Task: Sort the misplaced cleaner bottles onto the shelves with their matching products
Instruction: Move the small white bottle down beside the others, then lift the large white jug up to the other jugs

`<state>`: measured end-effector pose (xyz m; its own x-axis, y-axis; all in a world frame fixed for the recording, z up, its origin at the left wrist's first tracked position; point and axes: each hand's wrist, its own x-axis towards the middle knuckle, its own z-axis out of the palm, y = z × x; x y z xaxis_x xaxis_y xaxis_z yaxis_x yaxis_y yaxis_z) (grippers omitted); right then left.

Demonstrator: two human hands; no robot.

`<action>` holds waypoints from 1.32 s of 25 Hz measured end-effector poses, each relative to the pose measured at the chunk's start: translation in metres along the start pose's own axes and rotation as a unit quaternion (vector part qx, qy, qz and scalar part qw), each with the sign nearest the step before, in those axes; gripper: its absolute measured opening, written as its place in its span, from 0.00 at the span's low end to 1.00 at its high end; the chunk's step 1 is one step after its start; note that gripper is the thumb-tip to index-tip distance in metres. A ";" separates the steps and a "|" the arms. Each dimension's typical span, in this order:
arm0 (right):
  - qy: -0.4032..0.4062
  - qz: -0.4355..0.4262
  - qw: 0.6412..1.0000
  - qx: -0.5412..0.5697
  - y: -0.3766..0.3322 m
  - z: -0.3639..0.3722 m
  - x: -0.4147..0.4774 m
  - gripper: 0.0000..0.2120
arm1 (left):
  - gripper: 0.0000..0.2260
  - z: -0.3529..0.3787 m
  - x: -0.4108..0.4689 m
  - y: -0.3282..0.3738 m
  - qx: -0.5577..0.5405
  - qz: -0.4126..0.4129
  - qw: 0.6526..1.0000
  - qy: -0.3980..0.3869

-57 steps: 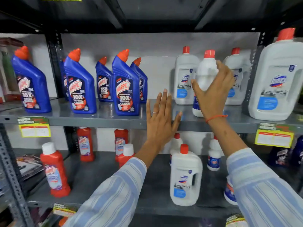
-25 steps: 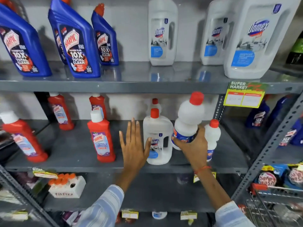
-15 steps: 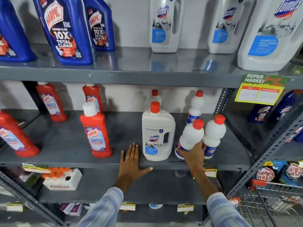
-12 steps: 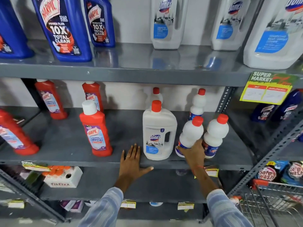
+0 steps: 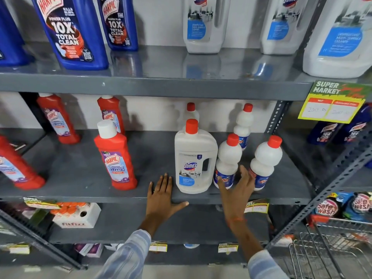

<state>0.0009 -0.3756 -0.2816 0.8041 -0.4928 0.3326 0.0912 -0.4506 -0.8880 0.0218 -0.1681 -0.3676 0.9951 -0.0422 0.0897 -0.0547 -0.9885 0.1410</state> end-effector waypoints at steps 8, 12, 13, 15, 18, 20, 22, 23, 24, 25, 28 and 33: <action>-0.210 -0.004 0.977 0.047 -0.040 0.053 -0.021 0.40 | 0.59 -0.005 0.002 0.000 -0.011 0.009 1.000 -0.025; -0.177 0.053 0.980 0.080 -0.057 0.069 -0.010 0.41 | 0.53 -0.018 0.004 0.000 0.001 -0.004 0.995 -0.099; -0.164 0.055 0.981 0.087 -0.060 0.071 -0.010 0.40 | 0.49 -0.023 0.006 0.000 0.005 -0.005 0.992 -0.124; -0.146 0.051 0.984 0.084 -0.063 0.071 -0.009 0.38 | 0.44 -0.037 0.008 0.002 0.003 -0.001 0.988 -0.157; -0.128 0.042 0.987 0.093 -0.064 0.062 -0.019 0.36 | 0.36 -0.062 -0.002 0.002 -0.004 0.020 0.995 -0.095; -0.115 0.026 0.986 0.116 -0.073 0.048 -0.027 0.36 | 0.31 -0.082 -0.016 0.001 -0.008 0.075 0.994 0.076; -0.108 -0.008 0.987 0.122 -0.086 0.032 -0.033 0.37 | 0.31 -0.103 -0.025 0.003 -0.021 0.116 0.964 0.239; -0.109 -0.030 0.986 0.120 -0.095 0.023 -0.034 0.38 | 0.32 -0.117 -0.028 0.005 -0.035 0.122 0.948 0.293; -0.109 -0.050 0.986 0.118 -0.105 0.014 -0.035 0.38 | 0.33 -0.134 -0.028 0.008 -0.046 0.121 0.933 0.336; -0.108 -0.073 0.984 0.123 -0.118 0.002 -0.034 0.38 | 0.33 -0.154 -0.026 0.012 -0.053 0.120 0.919 0.372; -0.102 -0.135 0.977 0.128 -0.161 -0.035 -0.028 0.37 | 0.29 -0.210 -0.013 0.023 -0.051 0.106 0.887 0.447; -0.073 -0.194 0.969 0.137 -0.235 -0.086 0.001 0.37 | 0.25 -0.279 0.015 0.035 -0.011 0.094 0.865 0.493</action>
<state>-0.0698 -0.3339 -0.0449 0.7504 -0.2068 0.6278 0.5399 -0.3562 -0.7627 0.0115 -0.1633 -0.0866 0.4145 -0.0468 0.9088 -0.2199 -0.9742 0.0502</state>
